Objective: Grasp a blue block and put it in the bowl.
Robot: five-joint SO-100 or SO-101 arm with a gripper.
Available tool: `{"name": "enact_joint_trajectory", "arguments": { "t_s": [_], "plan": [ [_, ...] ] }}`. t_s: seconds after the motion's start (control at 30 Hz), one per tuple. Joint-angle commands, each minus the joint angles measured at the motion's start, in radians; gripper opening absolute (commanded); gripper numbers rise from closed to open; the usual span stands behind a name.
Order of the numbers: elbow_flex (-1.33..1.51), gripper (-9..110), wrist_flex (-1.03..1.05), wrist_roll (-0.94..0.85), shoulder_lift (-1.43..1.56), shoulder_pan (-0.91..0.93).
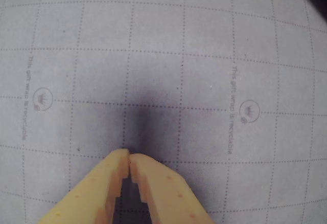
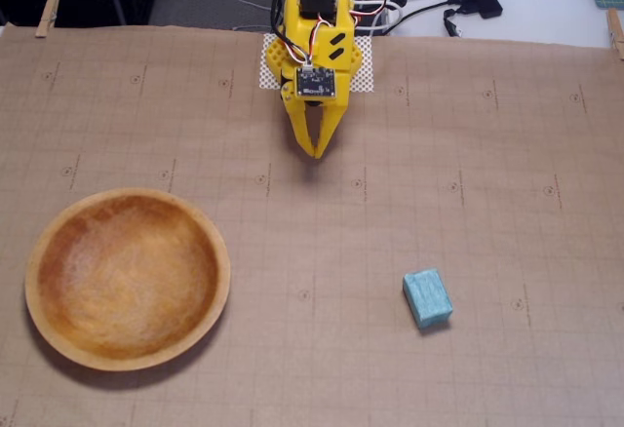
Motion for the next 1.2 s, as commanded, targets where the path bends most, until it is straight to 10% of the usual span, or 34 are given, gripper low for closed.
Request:
{"name": "enact_joint_trajectory", "arguments": {
  "t_s": [0.0, 1.17],
  "plan": [
    [-0.018, -3, 0.000, -0.005, 0.003, 0.006],
    [-0.233, -3, -0.009, -0.005, 0.005, -0.005]
  ]
}}
